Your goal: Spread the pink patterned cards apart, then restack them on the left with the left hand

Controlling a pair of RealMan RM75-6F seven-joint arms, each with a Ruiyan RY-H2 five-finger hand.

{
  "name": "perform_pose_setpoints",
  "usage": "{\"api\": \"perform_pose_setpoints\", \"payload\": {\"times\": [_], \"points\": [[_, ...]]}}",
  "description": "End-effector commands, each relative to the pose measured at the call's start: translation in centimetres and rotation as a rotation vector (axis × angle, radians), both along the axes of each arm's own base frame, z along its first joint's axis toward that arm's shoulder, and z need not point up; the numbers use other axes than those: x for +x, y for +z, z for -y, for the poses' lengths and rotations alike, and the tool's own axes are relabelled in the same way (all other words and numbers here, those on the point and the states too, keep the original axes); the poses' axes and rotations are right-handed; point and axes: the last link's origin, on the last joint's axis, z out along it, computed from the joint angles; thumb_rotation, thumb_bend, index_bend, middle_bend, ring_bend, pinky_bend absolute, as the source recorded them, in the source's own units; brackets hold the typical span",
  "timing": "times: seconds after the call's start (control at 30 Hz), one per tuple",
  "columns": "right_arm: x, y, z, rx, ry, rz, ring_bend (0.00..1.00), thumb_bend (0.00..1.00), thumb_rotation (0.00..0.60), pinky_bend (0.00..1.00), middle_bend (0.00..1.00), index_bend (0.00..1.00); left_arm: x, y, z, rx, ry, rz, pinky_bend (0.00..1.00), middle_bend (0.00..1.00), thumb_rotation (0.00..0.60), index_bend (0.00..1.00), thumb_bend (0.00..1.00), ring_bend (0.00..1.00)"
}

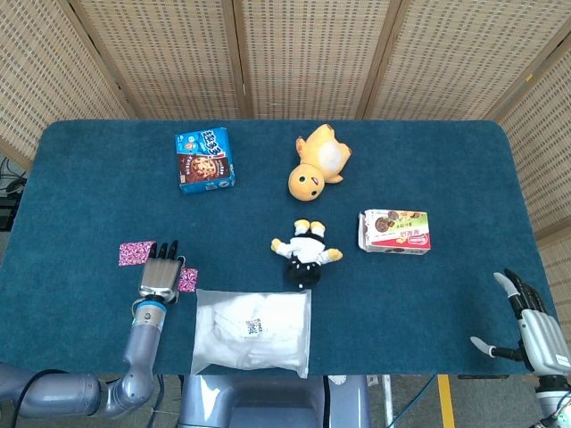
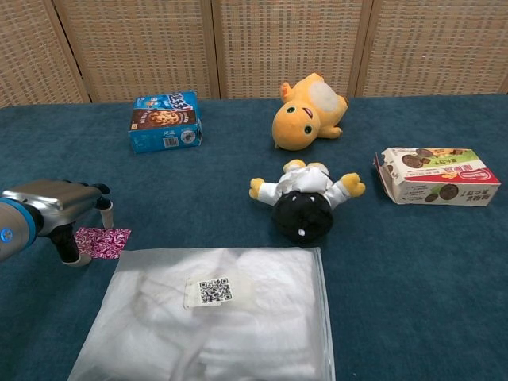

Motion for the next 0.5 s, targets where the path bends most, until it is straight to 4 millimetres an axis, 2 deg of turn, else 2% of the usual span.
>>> {"api": "perform_pose_setpoints", "payload": {"times": [0.03,0.5], "points": [[-0.01,0.0,-0.01,0.0,0.0,0.0,0.0,0.11,0.6,0.0,0.0,0.04,0.04,-0.03,0.03,-0.005,0.0,0.0,0.0,0.0,0.6,0.31,0.32,0.0],[0.02,0.05,-0.01,-0.002,0.001,0.002,0.0,0.11,0.6,0.0,0.0,0.04,0.1,0.21,-0.09,-0.006,-0.028,-0.021,0.0,0.0,0.6,0.31,0.32,0.0]]}}
